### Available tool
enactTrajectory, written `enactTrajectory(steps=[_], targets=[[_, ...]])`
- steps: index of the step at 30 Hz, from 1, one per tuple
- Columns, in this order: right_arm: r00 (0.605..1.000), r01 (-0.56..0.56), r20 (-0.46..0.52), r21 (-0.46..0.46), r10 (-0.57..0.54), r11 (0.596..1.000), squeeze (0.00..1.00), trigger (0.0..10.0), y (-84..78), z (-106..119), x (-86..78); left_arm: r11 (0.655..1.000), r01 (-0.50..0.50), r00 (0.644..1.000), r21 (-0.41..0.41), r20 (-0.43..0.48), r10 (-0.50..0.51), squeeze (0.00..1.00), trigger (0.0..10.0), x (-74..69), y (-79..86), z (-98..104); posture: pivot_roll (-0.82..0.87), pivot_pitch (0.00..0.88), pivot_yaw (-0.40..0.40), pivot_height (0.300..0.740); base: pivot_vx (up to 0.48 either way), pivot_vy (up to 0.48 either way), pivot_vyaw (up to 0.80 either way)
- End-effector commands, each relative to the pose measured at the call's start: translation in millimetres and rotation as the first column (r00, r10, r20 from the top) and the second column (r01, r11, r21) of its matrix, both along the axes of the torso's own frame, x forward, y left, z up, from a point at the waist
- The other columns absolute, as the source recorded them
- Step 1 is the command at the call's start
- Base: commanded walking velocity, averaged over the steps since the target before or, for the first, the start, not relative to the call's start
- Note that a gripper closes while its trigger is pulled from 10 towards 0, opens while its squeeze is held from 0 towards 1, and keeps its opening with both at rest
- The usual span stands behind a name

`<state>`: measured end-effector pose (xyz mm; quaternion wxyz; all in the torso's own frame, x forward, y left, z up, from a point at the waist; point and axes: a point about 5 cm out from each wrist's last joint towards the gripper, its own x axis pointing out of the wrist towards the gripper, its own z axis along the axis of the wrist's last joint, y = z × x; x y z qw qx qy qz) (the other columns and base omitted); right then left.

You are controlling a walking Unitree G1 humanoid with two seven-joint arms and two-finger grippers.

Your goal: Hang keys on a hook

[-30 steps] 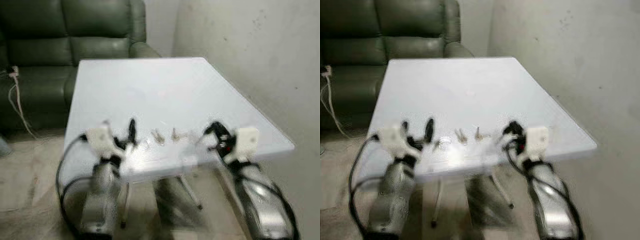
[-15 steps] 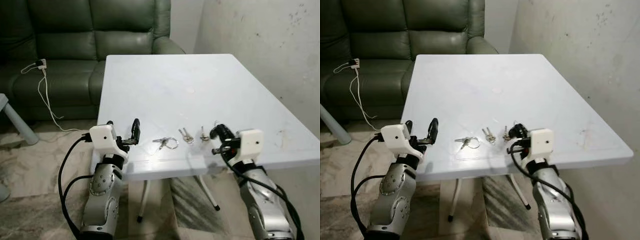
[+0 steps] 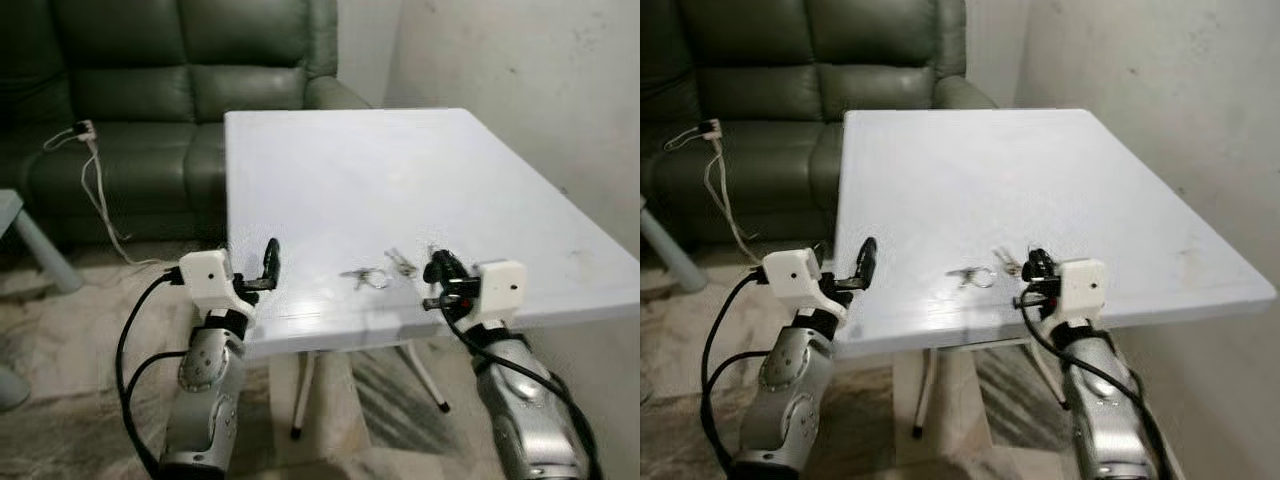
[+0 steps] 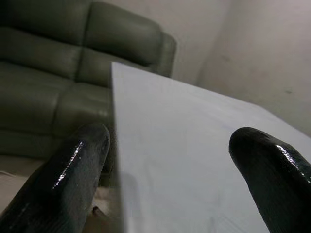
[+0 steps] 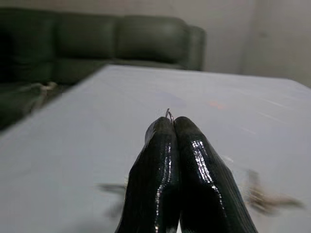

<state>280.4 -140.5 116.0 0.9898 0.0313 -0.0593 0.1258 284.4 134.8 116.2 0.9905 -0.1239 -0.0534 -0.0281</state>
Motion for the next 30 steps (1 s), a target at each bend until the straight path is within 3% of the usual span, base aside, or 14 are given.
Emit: enactTrajectory(steps=[1,10,30], targets=[[0.999,0.035,0.015,-0.02,-0.035,0.999,0.0,10.0,-13.2,3.7,-0.5,1.0,0.024,1.0,-0.009,0.007,-0.024,0.0,10.0,0.0,-10.9,2.4,-0.06,0.0,-0.085,0.74,0.0,0.0,0.0],[1.0,0.031,-0.007,-0.016,-0.031,0.999,0.0,10.0,-11.6,2.7,1.0,1.0,0.029,1.0,-0.01,0.011,-0.029,0.0,10.0,-0.1,-12.1,2.8,-0.06,0.0,-0.082,0.74,0.0,0.0,-0.09],[1.0,0.028,-0.005,-0.014,-0.028,1.0,0.0,10.0,-10.1,3.9,2.9,0.999,0.043,0.999,-0.003,0.024,-0.043,0.0,10.0,2.1,-13.0,5.6,-0.06,0.0,-0.073,0.74,0.0,0.0,-0.72]])
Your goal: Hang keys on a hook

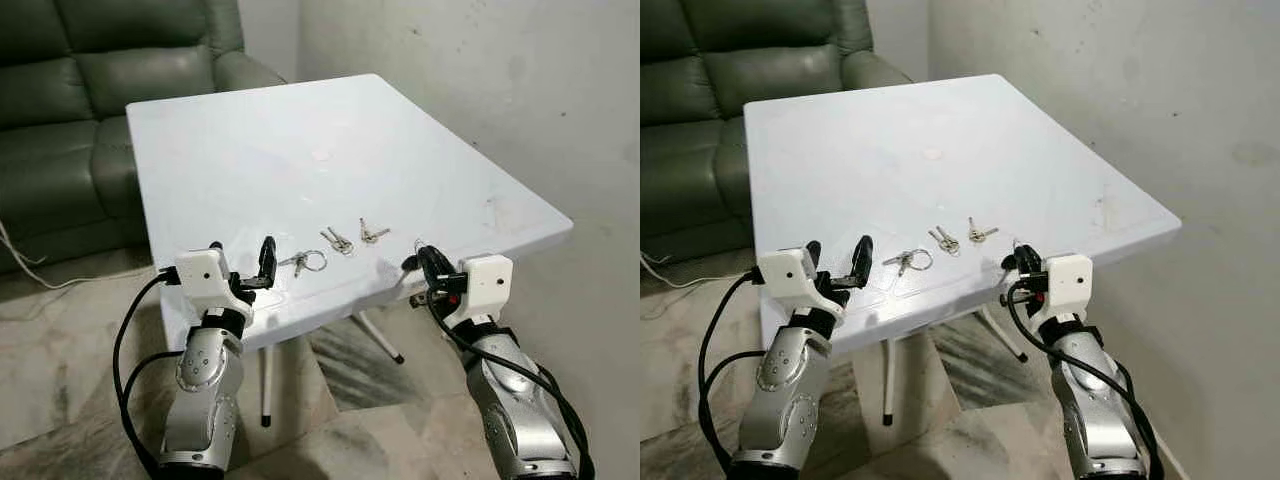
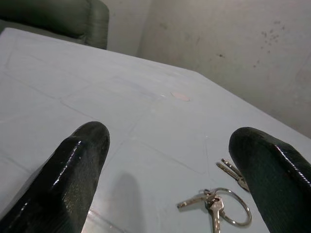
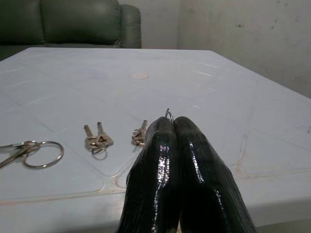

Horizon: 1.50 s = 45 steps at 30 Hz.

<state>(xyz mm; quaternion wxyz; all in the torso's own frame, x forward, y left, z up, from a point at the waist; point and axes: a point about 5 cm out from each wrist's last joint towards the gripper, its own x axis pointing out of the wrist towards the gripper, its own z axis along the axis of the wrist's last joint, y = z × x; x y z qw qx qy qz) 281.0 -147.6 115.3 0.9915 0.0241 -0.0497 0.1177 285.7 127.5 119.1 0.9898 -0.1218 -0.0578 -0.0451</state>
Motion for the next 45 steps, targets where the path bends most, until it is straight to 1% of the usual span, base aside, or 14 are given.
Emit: enactTrajectory(steps=[1,4,8,10,11,24,27,45], targets=[[1.0,0.01,0.014,0.001,-0.01,1.0,0.0,10.0,-3.0,4.7,2.0,1.0,0.013,1.0,-0.003,0.01,-0.013,0.0,10.0,0.1,-5.9,2.4,-0.06,0.0,-0.073,0.74,0.0,0.0,-0.72],[1.0,0.01,0.015,0.001,-0.011,1.0,0.0,10.0,-3.0,5.0,2.1,1.0,0.017,1.0,0.0,0.011,-0.017,0.0,10.0,-0.4,-5.8,2.5,-0.06,0.0,-0.073,0.74,0.0,0.0,-0.72],[1.0,0.012,0.015,0.001,-0.012,1.0,0.0,10.0,-3.3,5.4,2.0,1.0,0.02,1.0,0.006,0.013,-0.02,0.0,10.0,-0.6,-5.3,2.9,-0.06,0.0,-0.074,0.74,0.0,-0.443,-0.72],[1.0,0.012,0.015,0.0,-0.012,1.0,0.0,10.0,-3.8,5.3,1.6,1.0,0.018,1.0,-0.022,0.009,-0.018,0.0,10.0,-0.4,-7.0,2.3,-0.06,0.0,-0.076,0.74,0.0,-0.277,-0.73],[1.0,0.013,0.014,0.0,-0.013,1.0,0.0,10.0,-3.9,5.4,1.6,0.999,0.016,1.0,-0.039,0.007,-0.016,0.0,10.0,-0.4,-7.2,2.3,-0.06,0.0,-0.076,0.74,0.0,0.0,-0.73],[1.0,0.015,0.013,-0.004,-0.015,1.0,0.0,10.0,-5.6,6.6,1.6,0.999,0.004,1.0,-0.036,0.008,-0.004,0.0,10.0,-0.7,-6.6,3.9,-0.06,0.0,-0.079,0.74,0.0,0.0,-0.72],[1.0,0.016,0.014,-0.003,-0.016,1.0,0.0,10.0,-5.6,7.0,1.9,1.0,0.006,1.0,-0.003,0.013,-0.006,0.0,10.0,-0.2,-5.8,5.1,-0.06,0.0,-0.08,0.74,0.0,0.0,-0.72],[1.0,0.017,0.012,0.003,-0.017,1.0,0.0,10.0,-4.4,7.0,1.5,1.0,0.01,1.0,-0.029,0.0,-0.01,0.0,10.0,1.1,-5.4,4.9,-0.06,0.0,-0.078,0.74,0.0,0.0,-0.72]])
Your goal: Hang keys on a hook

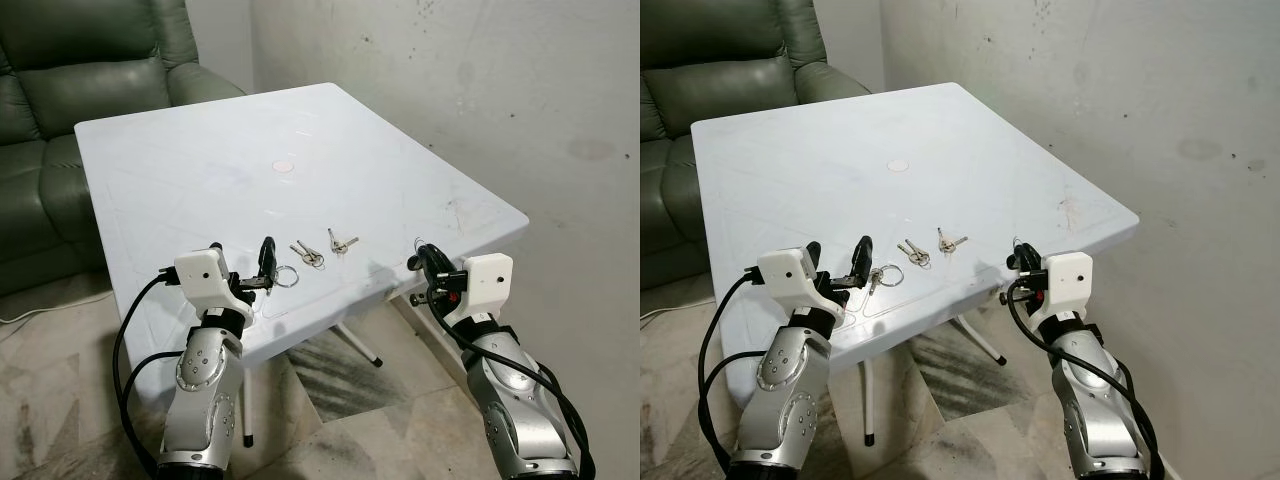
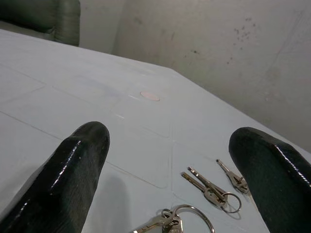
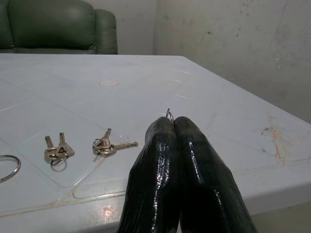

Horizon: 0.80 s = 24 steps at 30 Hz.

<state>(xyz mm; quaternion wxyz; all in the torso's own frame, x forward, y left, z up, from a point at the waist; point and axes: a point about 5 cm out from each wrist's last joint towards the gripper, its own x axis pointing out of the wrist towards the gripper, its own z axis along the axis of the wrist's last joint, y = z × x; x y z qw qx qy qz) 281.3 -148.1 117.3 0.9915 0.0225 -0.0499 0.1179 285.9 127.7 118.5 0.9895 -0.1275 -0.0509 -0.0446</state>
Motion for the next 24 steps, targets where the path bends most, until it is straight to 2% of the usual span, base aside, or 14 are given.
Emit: enactTrajectory(steps=[1,4,24], targets=[[1.0,0.018,0.012,0.006,-0.018,1.0,0.0,10.0,-4.0,5.1,1.1,1.0,0.008,1.0,-0.019,0.015,-0.008,0.0,10.0,1.0,-5.6,5.6,-0.06,0.0,-0.078,0.74,0.0,0.0,-0.72],[1.0,0.016,0.013,0.006,-0.016,1.0,0.0,10.0,-3.8,5.3,1.1,1.0,0.009,1.0,-0.014,0.014,-0.009,0.0,10.0,1.3,-5.9,5.8,-0.06,0.0,-0.078,0.74,0.0,-0.091,-0.72],[1.0,0.003,0.005,0.01,-0.003,1.0,0.0,10.0,-1.5,3.8,-0.6,1.0,0.008,1.0,-0.02,0.005,-0.008,0.0,10.0,-0.3,-6.6,3.8,-0.06,0.0,-0.084,0.74,0.0,-0.318,-0.71]])
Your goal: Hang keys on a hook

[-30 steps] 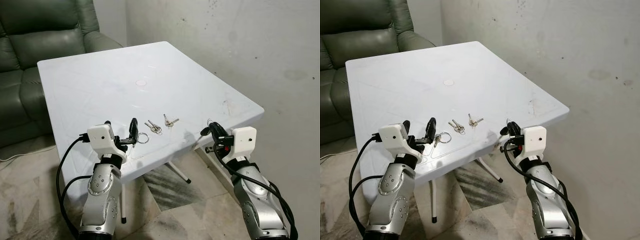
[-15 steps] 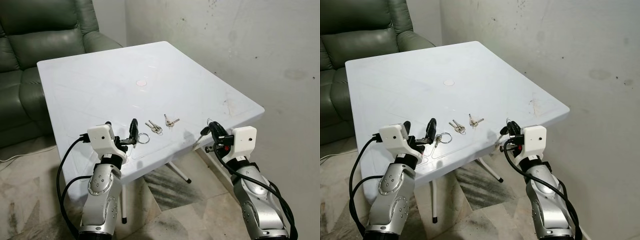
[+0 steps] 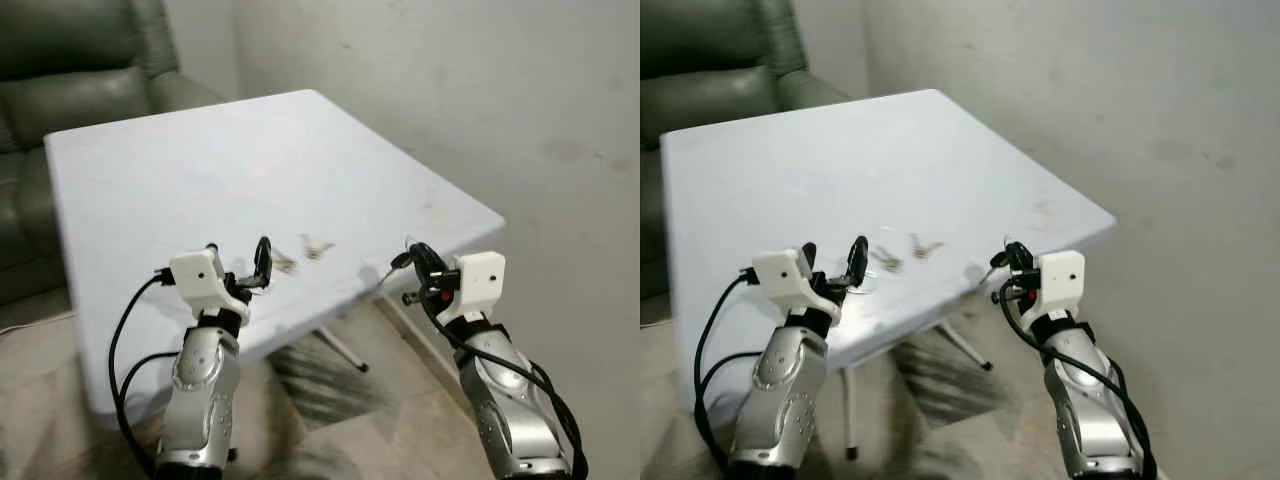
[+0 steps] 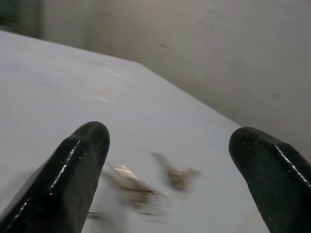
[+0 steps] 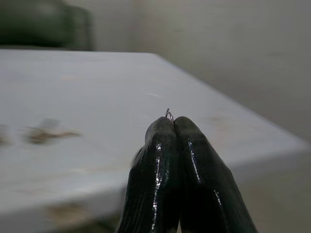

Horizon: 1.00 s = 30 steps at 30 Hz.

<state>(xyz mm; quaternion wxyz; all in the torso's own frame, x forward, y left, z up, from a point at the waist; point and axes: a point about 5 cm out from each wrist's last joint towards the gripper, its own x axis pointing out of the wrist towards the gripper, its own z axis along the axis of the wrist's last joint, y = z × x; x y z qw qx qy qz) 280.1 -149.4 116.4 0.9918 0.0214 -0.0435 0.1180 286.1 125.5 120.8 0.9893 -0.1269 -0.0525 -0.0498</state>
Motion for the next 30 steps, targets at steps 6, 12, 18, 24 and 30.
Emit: enactTrajectory(steps=[6,12,18,24,30], targets=[[1.0,0.001,0.016,0.013,-0.001,1.0,0.0,10.0,0.5,4.5,-0.3,1.0,0.0,1.0,-0.024,-0.002,0.0,0.0,10.0,-0.6,-5.0,1.4,-0.06,0.0,-0.085,0.74,0.0,-0.332,-0.71],[1.0,-0.002,0.013,0.012,0.002,1.0,0.0,10.0,0.8,4.2,-0.8,1.0,0.002,1.0,-0.022,-0.006,-0.002,0.0,10.0,-1.1,-5.7,0.7,-0.06,0.0,-0.085,0.74,0.0,-0.31,-0.7],[1.0,-0.003,0.011,0.013,0.002,1.0,0.0,10.0,1.4,4.0,-0.5,1.0,-0.003,1.0,-0.026,-0.011,0.002,0.0,10.0,-1.3,-4.9,0.3,-0.05,0.0,-0.086,0.74,0.0,-0.263,-0.71],[1.0,0.0,0.013,0.013,0.0,1.0,0.0,10.0,1.2,4.6,-0.5,1.0,-0.01,1.0,-0.021,-0.014,0.01,0.0,10.0,-1.0,-4.5,0.4,-0.05,0.0,-0.087,0.74,0.0,-0.173,-0.7],[1.0,0.015,0.018,0.005,-0.015,1.0,0.0,10.0,0.4,5.3,-0.4,0.998,-0.03,0.999,-0.048,-0.03,0.029,0.0,10.0,-0.9,-3.9,-0.8,-0.06,0.0,-0.086,0.74,0.0,0.0,0.0]])
